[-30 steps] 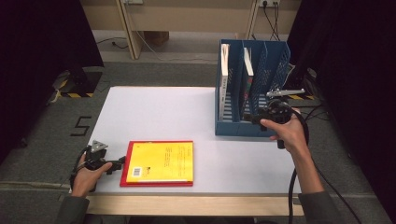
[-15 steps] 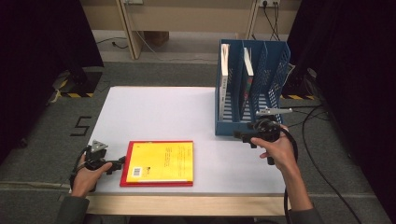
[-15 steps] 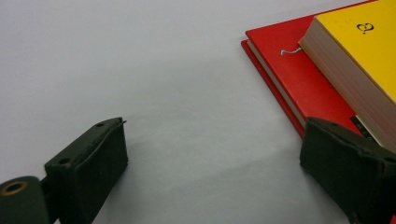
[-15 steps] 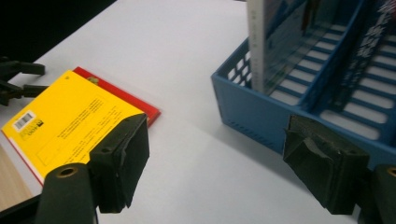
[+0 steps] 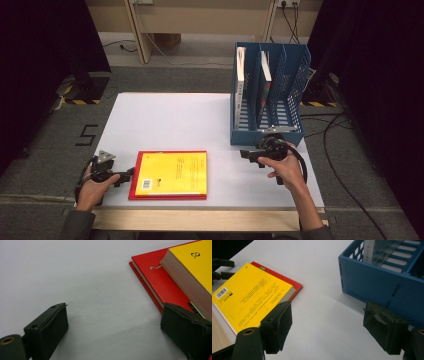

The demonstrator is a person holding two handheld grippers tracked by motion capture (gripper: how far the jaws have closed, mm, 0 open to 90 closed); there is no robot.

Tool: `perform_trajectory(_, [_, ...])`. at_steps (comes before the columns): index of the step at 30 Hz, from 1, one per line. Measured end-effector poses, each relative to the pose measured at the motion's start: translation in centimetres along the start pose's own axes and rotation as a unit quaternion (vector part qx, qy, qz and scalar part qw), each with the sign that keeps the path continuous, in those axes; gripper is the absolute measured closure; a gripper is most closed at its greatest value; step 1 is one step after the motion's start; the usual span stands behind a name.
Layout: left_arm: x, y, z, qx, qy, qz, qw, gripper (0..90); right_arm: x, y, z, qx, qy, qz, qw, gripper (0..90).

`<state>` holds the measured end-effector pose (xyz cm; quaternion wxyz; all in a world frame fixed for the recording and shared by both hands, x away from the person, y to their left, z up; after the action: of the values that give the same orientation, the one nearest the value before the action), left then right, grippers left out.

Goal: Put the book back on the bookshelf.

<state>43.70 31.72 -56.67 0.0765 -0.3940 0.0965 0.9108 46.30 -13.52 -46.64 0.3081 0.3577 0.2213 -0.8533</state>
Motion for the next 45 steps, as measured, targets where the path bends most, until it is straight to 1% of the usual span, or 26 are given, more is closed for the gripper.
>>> perform_trajectory(4, [0.0, 0.0, 0.0, 0.0, 0.0, 0.0, 1.0, 6.4, 0.6, -0.4, -0.8, -0.007, -0.01, 0.003, 0.9999, 23.7])
perform_trajectory(11, [0.0, 0.0, 0.0, 0.0, 0.0, 0.0, 1.0, 6.4, 1.4, -1.2, -2.1, -0.02, -0.018, -0.002, 0.9996, 23.3])
perform_trajectory(18, [0.0, 0.0, 0.0, 0.0, 0.0, 0.0, 1.0, 6.4, 2.1, -2.3, -3.5, -0.036, -0.035, 0.004, 0.9988, 22.6])
perform_trajectory(21, [0.0, 0.0, 0.0, 0.0, 0.0, 0.0, 1.0, 6.4, 2.3, -2.6, -3.9, -0.035, -0.041, 0.005, 0.9985, 22.2])
perform_trajectory(23, [0.0, 0.0, 0.0, 0.0, 0.0, 0.0, 1.0, 6.4, 2.4, -2.8, -4.1, -0.04, -0.042, 0.007, 0.9983, 22.2])
perform_trajectory(26, [0.0, 0.0, 0.0, 0.0, 0.0, 0.0, 1.0, 6.4, 2.6, -3.0, -4.4, -0.039, -0.046, 0.006, 0.9982, 21.8])
perform_trajectory(28, [0.0, 0.0, 0.0, 0.0, 0.0, -0.001, 1.0, 6.5, 2.6, -3.2, -4.6, -0.043, -0.048, 0.009, 0.9979, 21.8])
perform_trajectory(30, [0.0, 0.0, 0.0, 0.0, 0.001, 0.0, 1.0, 6.7, 2.7, -3.5, -4.9, -0.047, -0.048, 0.006, 0.9977, 21.8])
perform_trajectory(32, [0.0, 0.0, 0.1, 0.002, 0.0, -0.001, 1.0, 7.3, 2.8, -3.9, -5.1, -0.057, -0.05, 0.008, 0.9971, 21.8])
perform_trajectory(34, [0.0, -0.2, 0.3, 0.002, 0.0, -0.002, 1.0, 9.4, 2.8, -4.2, -5.4, -0.066, -0.047, 0.0, 0.9967, 21.8])
perform_trajectory(36, [-0.2, -0.3, 0.5, -0.002, 0.005, 0.0, 1.0, 16.3, 2.9, -4.4, -5.6, -0.068, -0.049, 0.001, 0.9965, 21.7])
perform_trajectory(37, [-0.3, -0.2, 0.7, -0.001, 0.008, 0.0, 1.0, 16.3, 3.0, -4.5, -5.7, -0.068, -0.051, 0.002, 0.9963, 21.7])
perform_trajectory(38, [-0.4, -0.1, 0.8, 0.001, 0.011, 0.001, 0.9999, 13.3, 3.0, -4.6, -5.8, -0.071, -0.051, 0.003, 0.9961, 21.7])
perform_trajectory(39, [-0.5, 0.0, 1.0, 0.002, 0.015, 0.003, 0.9999, 15.9, 3.0, -4.7, -6.0, -0.073, -0.052, 0.004, 0.9959, 21.7])
perform_trajectory(40, [-0.7, 0.2, 1.2, 0.003, 0.019, -0.001, 0.9998, 14.7, 3.1, -4.9, -6.0, -0.073, -0.055, 0.001, 0.9958, 21.7])
perform_trajectory(41, [-0.8, 0.3, 1.3, 0.005, 0.02, -0.002, 0.9998, 14.9, 3.1, -5.0, -6.2, -0.074, -0.055, 0.005, 0.9957, 21.6])
perform_trajectory(43, [-1.0, 0.7, 1.6, 0.012, 0.026, -0.002, 0.9996, 14.9, 3.1, -5.2, -6.3, -0.079, -0.056, 0.005, 0.9953, 21.6])
perform_trajectory(45, [-1.1, 0.9, 1.7, 0.013, 0.026, -0.004, 0.9996, 14.6, 3.1, -5.4, -6.5, -0.083, -0.055, 0.001, 0.995, 21.6])
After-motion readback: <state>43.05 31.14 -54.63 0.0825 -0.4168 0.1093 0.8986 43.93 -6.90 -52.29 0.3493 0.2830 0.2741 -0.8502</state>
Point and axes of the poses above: each handheld gripper's, and its own axes: z roughly backward along the jaws, x roughly out of its underside, y roughly to its right, the point moved 9 cm from there along -z, roughly forward along the jaws, and after that the axes turned 7 degrees about z, right-handed, at the moved point
